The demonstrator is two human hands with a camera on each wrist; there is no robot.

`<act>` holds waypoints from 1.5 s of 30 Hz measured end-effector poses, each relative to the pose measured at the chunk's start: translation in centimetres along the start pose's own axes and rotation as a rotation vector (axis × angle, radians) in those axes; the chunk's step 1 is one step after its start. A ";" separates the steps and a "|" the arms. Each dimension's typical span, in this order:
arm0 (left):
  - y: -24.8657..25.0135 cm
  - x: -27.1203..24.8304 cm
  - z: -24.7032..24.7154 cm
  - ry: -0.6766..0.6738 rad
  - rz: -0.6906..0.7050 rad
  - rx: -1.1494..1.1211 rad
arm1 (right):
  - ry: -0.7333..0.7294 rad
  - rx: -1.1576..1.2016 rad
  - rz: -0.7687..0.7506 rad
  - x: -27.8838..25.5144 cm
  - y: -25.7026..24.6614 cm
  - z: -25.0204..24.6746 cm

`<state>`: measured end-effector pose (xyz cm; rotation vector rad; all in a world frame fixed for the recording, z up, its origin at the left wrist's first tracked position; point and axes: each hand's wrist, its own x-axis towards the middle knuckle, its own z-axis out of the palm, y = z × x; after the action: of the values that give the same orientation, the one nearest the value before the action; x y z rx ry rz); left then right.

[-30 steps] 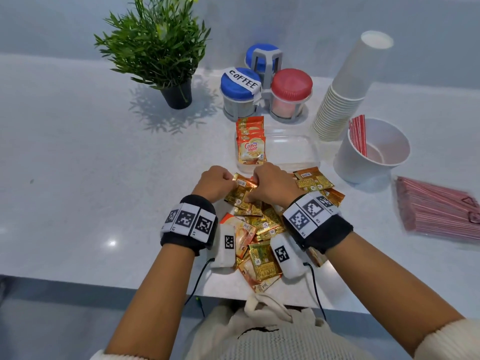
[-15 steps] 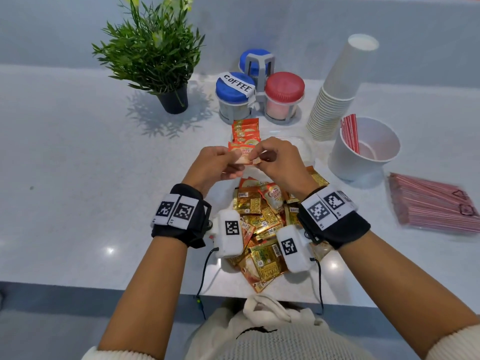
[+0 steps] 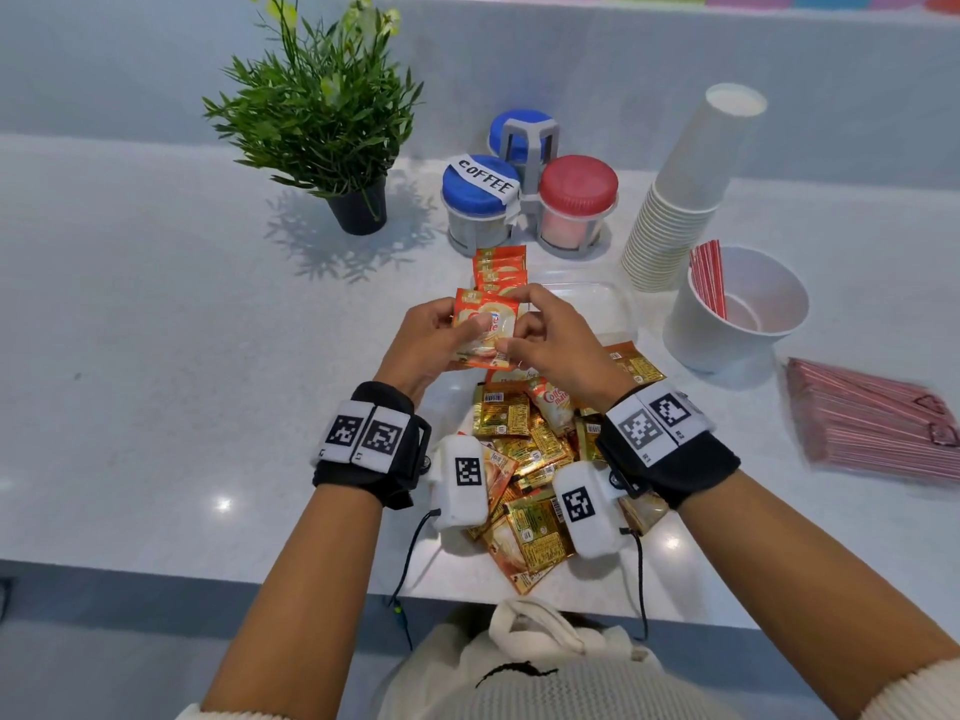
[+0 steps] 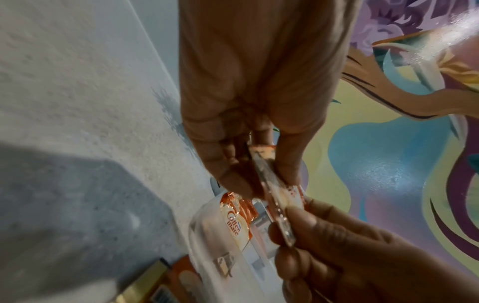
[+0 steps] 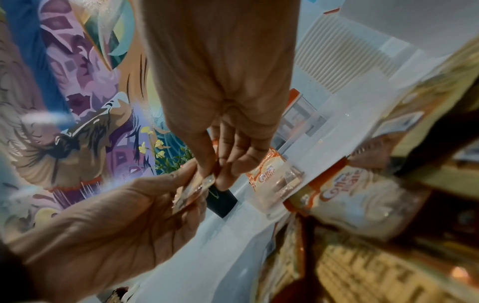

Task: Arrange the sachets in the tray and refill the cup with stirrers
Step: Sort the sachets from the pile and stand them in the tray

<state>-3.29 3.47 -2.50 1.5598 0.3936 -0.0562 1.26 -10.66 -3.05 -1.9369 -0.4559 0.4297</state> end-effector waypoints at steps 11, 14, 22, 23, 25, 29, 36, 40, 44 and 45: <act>-1.0 0.4 -1.0 0.155 -0.024 0.032 | -0.431 -0.653 -0.031 -1.1 0.6 0.5; -1.2 0.5 -0.8 0.161 -0.038 0.036 | -0.515 -0.785 -0.059 -1.1 0.6 0.7; -1.9 0.8 -1.0 0.220 -0.050 -0.010 | -0.359 -0.734 -0.140 -1.5 0.6 0.4; -2.0 0.8 -1.1 0.232 -0.046 -0.015 | -0.316 -0.684 -0.150 -1.5 0.5 0.2; -2.1 0.9 -1.1 0.241 -0.032 -0.008 | -0.229 -0.546 -0.135 -1.4 0.1 -0.5; -1.8 0.9 -0.3 0.177 -0.016 0.032 | -0.122 -0.262 -0.067 -0.9 -0.2 -2.0; -1.0 0.6 1.6 0.048 -0.019 0.034 | 0.009 0.085 0.048 -0.8 0.9 -3.5; -1.5 0.6 2.1 0.054 -0.038 0.025 | 0.062 0.313 0.139 -1.3 1.2 -3.6; -1.3 0.1 3.5 -0.038 -0.100 -0.027 | 0.156 0.135 0.107 -0.9 1.6 -3.5; -1.2 0.1 3.7 -0.058 -0.120 -0.047 | 0.178 0.057 0.090 -0.8 1.7 -3.4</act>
<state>-2.79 -0.16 -3.84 1.4835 0.4395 -0.1841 2.43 -14.36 -3.21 -1.9252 -0.2402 0.3207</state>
